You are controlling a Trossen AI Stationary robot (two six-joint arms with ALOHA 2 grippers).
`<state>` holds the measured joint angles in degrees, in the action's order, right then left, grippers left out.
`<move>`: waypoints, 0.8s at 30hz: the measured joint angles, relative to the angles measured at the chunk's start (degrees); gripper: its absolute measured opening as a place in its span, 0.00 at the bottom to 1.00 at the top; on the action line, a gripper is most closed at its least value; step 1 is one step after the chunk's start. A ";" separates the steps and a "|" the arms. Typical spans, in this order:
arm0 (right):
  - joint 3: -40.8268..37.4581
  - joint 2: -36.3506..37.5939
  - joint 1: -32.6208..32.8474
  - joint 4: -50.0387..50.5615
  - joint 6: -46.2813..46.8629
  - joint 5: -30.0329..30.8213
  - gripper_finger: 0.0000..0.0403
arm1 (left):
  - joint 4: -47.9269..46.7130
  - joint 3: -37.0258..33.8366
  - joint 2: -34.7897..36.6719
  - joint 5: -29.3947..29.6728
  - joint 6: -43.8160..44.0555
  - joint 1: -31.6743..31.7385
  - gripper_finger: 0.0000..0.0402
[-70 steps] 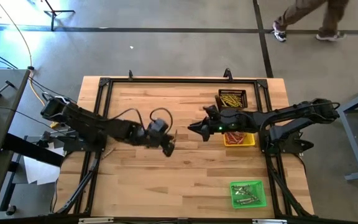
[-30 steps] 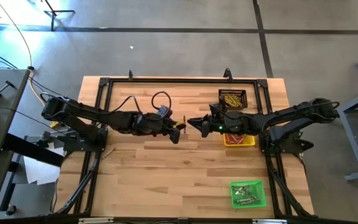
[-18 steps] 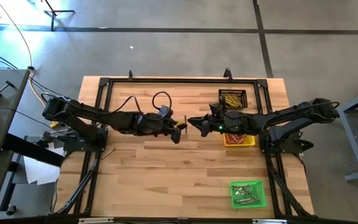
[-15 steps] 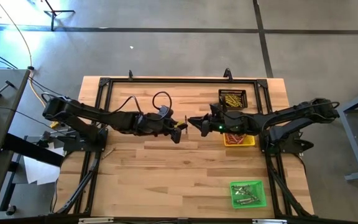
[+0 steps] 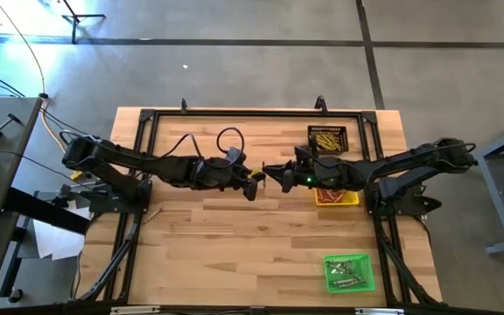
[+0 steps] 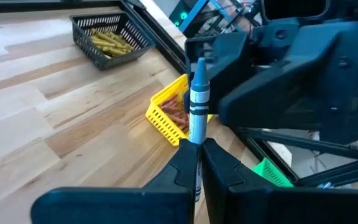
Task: Sort crayons
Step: Put the gray crayon into the green bin
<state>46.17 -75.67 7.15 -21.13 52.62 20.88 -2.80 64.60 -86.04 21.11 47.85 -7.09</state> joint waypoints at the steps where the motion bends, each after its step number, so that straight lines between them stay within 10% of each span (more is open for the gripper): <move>1: 0.14 -0.35 0.11 -0.35 -0.02 0.05 0.23 | -0.22 0.20 -0.08 -0.23 -0.24 0.03 0.00; 18: 14.84 -5.72 0.49 19.44 -6.54 0.12 0.22 | -5.39 4.55 -1.95 -1.73 -3.55 -0.15 0.00; 24: 14.99 -5.69 0.47 21.92 -6.38 0.66 0.06 | -6.65 4.53 -1.50 -1.73 -3.54 -0.22 0.00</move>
<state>61.17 -81.36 7.62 0.79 46.24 21.55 -9.45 69.12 -87.54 19.38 44.30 -7.31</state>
